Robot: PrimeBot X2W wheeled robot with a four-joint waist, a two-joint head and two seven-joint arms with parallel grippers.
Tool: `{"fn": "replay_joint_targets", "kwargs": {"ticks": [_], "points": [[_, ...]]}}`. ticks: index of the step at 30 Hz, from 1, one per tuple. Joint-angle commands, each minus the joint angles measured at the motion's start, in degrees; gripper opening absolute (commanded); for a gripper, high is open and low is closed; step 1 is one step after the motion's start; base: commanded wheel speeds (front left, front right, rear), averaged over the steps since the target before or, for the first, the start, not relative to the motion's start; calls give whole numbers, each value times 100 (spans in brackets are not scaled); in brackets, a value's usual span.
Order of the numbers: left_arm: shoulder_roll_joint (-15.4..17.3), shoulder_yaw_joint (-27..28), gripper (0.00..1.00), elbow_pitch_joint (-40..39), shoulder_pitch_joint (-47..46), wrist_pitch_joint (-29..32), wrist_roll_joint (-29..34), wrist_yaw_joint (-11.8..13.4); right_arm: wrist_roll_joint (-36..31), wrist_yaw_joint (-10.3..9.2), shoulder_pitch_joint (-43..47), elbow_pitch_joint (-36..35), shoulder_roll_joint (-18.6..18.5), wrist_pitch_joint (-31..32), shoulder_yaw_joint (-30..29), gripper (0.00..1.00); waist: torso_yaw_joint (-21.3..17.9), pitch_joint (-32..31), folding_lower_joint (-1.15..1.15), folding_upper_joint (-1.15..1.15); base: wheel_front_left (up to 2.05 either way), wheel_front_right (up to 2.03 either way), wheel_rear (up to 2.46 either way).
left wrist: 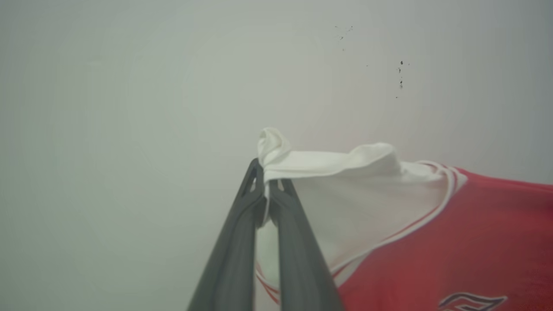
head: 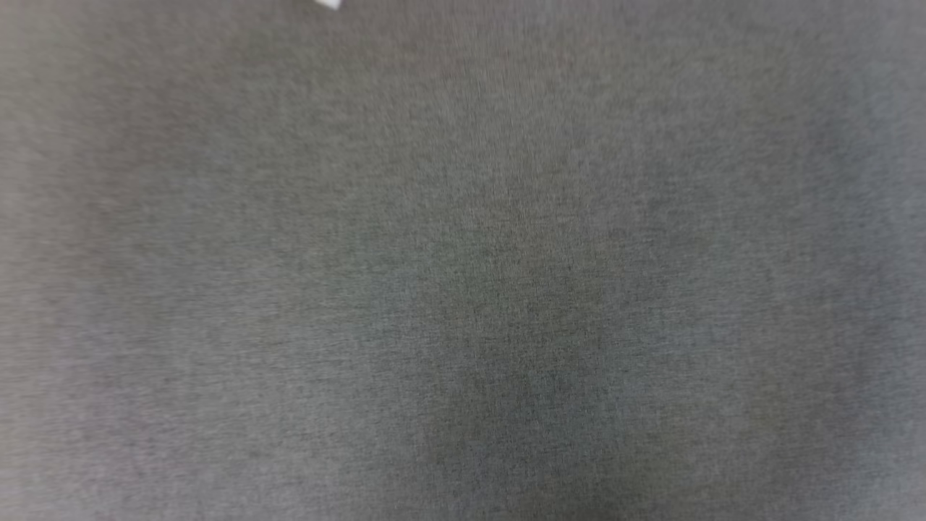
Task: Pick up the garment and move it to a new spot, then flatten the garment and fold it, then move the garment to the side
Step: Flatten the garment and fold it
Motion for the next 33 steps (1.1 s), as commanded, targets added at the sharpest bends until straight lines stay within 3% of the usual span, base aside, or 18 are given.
{"fn": "replay_joint_targets", "kwargs": {"ticks": [1,8,19,26,33], "points": [[45,57,0,100,-169,-103,50,-2,-8,-14,-147,59,-58,-133,-30,0,-86,415,-1,0,0,0,0],[43,101,0,526,-675,-468,41,-152,-6,-14,-717,350,-46,-782,104,0,-134,1028,-1,0,0,0,0],[-37,271,0,1149,-623,-850,-253,-341,283,-13,-1145,835,-3,-1540,775,0,-114,1575,-1,0,0,0,0],[-148,294,0,1513,44,-1153,-503,-626,656,-12,-740,1245,-29,-1687,1293,0,35,1317,-1,0,0,0,0],[-361,315,0,1527,1492,-1426,-904,-852,1195,-12,427,1089,-411,-1521,1995,0,366,538,-1,0,0,0,0]]}}
